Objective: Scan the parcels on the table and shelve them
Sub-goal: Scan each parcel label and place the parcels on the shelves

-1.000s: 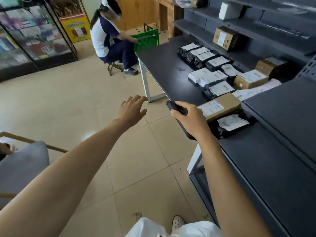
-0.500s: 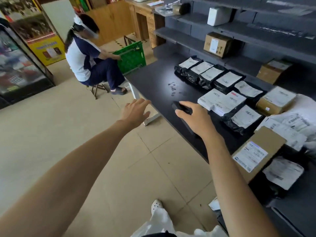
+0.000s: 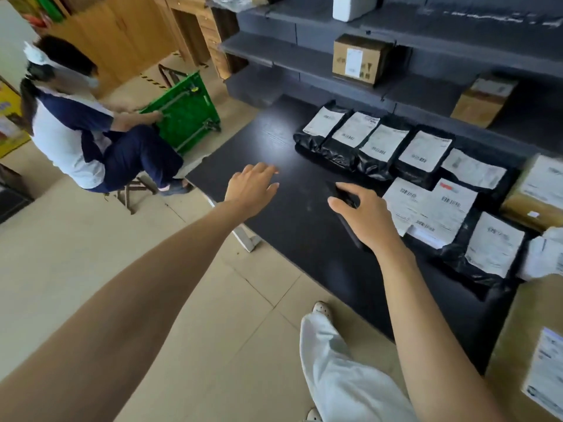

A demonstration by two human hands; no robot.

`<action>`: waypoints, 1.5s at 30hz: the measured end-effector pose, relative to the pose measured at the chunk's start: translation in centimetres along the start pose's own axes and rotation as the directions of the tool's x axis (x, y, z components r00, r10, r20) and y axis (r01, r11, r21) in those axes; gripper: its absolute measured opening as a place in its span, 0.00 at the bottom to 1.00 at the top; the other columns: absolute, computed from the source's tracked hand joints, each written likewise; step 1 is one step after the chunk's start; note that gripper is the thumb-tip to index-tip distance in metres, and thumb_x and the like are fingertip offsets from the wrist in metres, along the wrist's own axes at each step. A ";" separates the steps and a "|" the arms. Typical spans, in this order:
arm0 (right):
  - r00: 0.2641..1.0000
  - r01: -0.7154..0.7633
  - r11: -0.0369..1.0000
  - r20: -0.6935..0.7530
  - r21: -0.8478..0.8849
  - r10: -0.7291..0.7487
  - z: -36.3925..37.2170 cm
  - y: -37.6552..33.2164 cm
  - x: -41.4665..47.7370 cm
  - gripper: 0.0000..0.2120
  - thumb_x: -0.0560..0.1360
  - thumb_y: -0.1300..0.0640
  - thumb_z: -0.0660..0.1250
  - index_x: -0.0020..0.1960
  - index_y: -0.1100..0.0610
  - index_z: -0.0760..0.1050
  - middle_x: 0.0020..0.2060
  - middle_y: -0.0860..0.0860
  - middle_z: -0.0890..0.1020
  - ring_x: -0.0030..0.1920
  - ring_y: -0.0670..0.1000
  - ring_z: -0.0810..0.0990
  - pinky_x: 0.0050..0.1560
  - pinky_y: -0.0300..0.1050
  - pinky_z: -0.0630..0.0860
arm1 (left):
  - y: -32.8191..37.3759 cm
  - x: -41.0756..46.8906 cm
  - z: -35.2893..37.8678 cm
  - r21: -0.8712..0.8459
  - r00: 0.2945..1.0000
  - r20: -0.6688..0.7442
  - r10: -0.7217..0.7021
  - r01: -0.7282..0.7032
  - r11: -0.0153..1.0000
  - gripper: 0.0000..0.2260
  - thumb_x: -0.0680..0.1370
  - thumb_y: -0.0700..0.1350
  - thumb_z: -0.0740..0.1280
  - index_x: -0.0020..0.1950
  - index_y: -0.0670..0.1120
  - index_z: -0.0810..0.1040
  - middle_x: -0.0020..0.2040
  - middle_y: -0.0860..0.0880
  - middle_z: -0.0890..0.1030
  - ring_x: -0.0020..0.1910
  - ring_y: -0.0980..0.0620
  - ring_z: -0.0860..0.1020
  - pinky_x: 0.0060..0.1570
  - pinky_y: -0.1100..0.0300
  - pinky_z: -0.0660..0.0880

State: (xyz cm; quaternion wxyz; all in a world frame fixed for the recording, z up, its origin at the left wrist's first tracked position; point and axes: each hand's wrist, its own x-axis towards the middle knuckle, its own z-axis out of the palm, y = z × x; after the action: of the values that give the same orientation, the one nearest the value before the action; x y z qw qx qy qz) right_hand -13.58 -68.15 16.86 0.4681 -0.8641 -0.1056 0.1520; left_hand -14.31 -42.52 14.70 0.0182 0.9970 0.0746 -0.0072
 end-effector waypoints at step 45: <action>0.747 -0.543 0.831 -0.383 0.120 0.543 6.6 -1.5 35.9 0.25 0.79 0.44 0.67 0.74 0.47 0.70 0.70 0.48 0.75 0.70 0.51 0.73 0.68 0.53 0.71 | -1.8 44.4 16.4 -0.193 0.805 0.594 -0.005 0.148 0.970 0.56 0.66 0.49 0.79 0.75 0.69 0.38 0.78 0.45 0.47 0.73 0.40 0.57 0.72 0.36 0.54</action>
State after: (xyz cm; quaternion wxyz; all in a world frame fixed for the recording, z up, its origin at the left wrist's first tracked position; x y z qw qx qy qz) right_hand 17.37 -50.57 8.83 0.4154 -0.8692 0.2485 0.1008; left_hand 29.13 -34.79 -2.46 0.1552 0.9327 0.1058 -0.3079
